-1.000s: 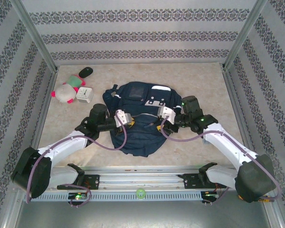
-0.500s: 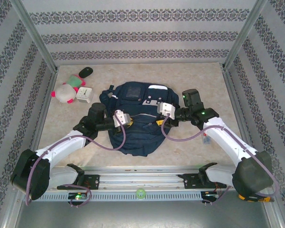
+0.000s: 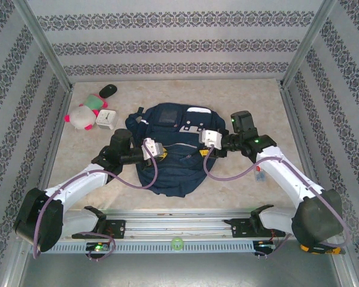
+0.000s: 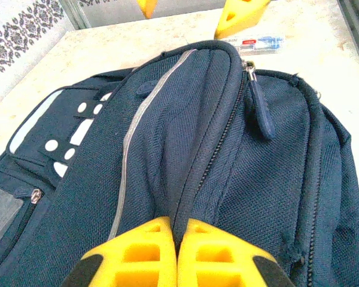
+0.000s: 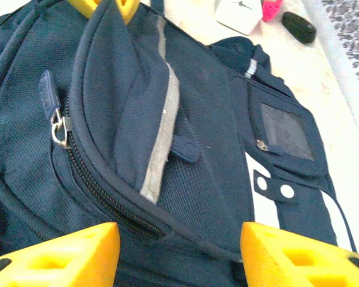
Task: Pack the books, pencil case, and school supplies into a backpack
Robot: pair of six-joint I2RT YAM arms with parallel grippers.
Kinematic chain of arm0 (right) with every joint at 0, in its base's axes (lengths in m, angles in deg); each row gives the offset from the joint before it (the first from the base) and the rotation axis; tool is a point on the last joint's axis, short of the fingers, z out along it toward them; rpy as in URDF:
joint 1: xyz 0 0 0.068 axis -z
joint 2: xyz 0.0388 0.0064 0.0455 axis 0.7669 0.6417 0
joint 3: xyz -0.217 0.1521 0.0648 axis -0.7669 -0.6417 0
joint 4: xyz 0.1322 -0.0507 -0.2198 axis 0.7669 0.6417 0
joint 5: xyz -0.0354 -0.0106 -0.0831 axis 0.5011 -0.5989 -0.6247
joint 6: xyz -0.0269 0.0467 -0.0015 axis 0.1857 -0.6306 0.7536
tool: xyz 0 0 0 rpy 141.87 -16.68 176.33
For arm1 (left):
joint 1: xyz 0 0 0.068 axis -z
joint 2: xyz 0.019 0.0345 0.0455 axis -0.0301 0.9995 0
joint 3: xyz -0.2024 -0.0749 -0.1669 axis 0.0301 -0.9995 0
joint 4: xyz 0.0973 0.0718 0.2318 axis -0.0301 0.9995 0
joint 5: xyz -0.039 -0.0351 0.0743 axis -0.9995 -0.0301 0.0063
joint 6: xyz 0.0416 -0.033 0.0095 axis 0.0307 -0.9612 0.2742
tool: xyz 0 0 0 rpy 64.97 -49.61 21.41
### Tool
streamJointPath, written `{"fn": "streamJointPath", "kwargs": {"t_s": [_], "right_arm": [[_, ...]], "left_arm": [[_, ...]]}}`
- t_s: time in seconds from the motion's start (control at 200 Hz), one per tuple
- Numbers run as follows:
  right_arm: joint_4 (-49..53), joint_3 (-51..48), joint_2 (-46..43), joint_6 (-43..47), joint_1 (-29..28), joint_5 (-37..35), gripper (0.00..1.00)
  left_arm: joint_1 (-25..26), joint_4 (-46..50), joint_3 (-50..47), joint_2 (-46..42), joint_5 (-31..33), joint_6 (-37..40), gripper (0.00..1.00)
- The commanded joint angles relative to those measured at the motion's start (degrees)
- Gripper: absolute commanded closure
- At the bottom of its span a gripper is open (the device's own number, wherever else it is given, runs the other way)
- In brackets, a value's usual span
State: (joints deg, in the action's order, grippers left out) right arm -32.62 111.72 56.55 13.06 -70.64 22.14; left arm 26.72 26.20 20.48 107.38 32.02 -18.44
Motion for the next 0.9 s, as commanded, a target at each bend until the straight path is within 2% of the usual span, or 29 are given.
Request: {"fn": "streamJointPath", "kwargs": {"t_s": [0.0,0.15,0.295,0.355,0.43,0.55,0.605,0.655,0.735,0.795,0.815,0.895], "right_arm": [[0.1,2.5,1.8,2.7,-1.2,1.1,0.45],[-0.7,3.2,3.9,2.9,-2.3,1.9,0.47],[-0.7,4.6,5.8,2.7,-2.4,4.4,0.63],[-1.1,4.7,6.4,2.5,-2.4,5.1,0.64],[-1.3,4.6,6.5,2.2,-2.9,5.9,0.64],[-1.7,2.9,5.6,2.0,-5.5,5.0,0.54],[-2.9,1.7,4.9,0.8,-7.2,3.2,0.54],[-4.2,1.0,4.2,-1.6,-8.5,2.0,0.61],[-4.8,0.5,2.9,-5.7,-9.6,1.5,0.84],[-5.2,-0.4,1.3,-7.8,-10.1,1.0,0.97],[-5.6,-1.1,0.6,-8.5,-10.6,0.5,1.0],[-9.2,-4.5,-2.6,-12.4,-12.8,-2.4,1.0]], "left_arm": [[-0.5,-3.9,2.1,-1.3,-6.5,0.1,1.0],[-0.5,-3.6,2.5,-1.3,-7.3,0.2,1.0],[-0.6,-2.2,3.1,-1.2,-7.7,1.1,1.0],[-0.5,-2.6,3.0,-1.1,-7.8,0.9,1.0],[-0.5,-3.6,3.0,-0.9,-7.7,-0.1,1.0],[-0.5,-6.0,2.6,-0.5,-7.5,-1.3,1.0],[-0.5,-6.5,2.8,-0.2,-7.6,-1.3,1.0],[-0.5,-6.9,2.9,0.1,-7.5,-1.3,1.0],[-0.6,-8.0,3.2,1.1,-6.4,-1.5,0.98],[-0.6,-8.4,3.8,2.0,-4.8,-2.0,0.97],[-0.6,-8.3,4.2,2.4,-4.1,-2.3,0.96],[-1.1,-7.0,5.9,3.8,-2.2,-2.0,0.95]]}}
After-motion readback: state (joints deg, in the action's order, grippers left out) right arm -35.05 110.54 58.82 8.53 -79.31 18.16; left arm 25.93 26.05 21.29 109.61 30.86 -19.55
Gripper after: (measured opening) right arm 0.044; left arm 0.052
